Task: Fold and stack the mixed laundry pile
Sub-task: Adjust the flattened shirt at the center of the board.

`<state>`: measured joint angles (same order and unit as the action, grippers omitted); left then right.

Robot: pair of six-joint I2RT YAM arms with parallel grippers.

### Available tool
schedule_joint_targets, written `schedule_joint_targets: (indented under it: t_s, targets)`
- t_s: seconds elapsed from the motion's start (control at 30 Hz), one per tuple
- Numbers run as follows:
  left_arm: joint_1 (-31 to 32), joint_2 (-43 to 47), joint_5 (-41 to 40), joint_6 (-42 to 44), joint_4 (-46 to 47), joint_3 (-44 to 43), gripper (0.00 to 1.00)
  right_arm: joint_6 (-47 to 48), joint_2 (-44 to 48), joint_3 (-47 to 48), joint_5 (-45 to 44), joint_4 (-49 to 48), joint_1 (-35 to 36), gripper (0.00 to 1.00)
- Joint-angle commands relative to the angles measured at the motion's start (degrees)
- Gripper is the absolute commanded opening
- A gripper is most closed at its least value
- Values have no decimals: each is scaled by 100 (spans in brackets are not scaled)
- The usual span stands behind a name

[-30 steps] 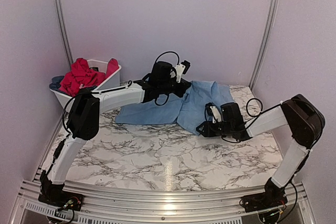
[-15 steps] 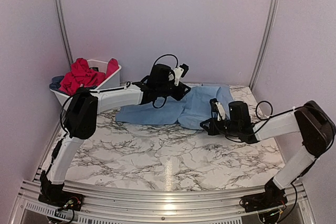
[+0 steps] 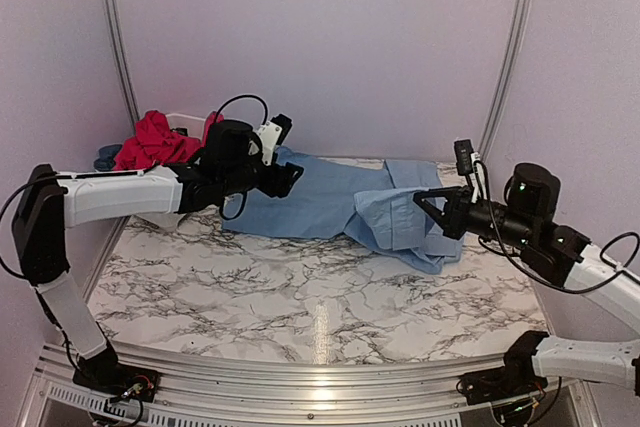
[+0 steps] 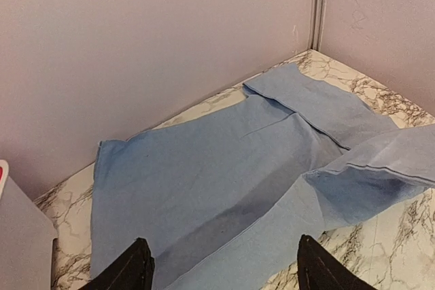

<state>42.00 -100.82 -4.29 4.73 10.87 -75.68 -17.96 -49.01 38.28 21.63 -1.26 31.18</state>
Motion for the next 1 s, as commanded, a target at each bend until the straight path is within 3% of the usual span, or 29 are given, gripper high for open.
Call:
schedule_joint_targets:
  t_s: [0.0, 0.3, 0.43, 0.53, 0.7, 0.87, 0.97]
  targets:
    - [-148, 750, -605, -163, 272, 1069, 74, 75, 725, 628, 167, 1209, 543, 0]
    - [-157, 1970, -935, -241, 435, 2277, 79, 207, 1909, 1141, 616, 1998, 765, 0]
    - [-157, 2494, -919, -245, 425, 2624, 82, 279, 1995, 1377, 911, 2152, 766, 0]
    - [-157, 2715, -932, -227, 298, 2860, 84, 521, 1849, 1535, 798, 2830, 761, 0]
    - [-127, 2565, -454, -428, -434, 3066, 76, 272, 1953, 1301, 443, 3179, 760, 0]
    - [-80, 2075, -345, -673, -631, 3183, 68, -301, 2553, 533, 866, 2487, 762, 0]
    - [-70, 1703, -281, -725, -1035, 2991, 58, -451, 2453, 182, 567, 2428, 769, 0]
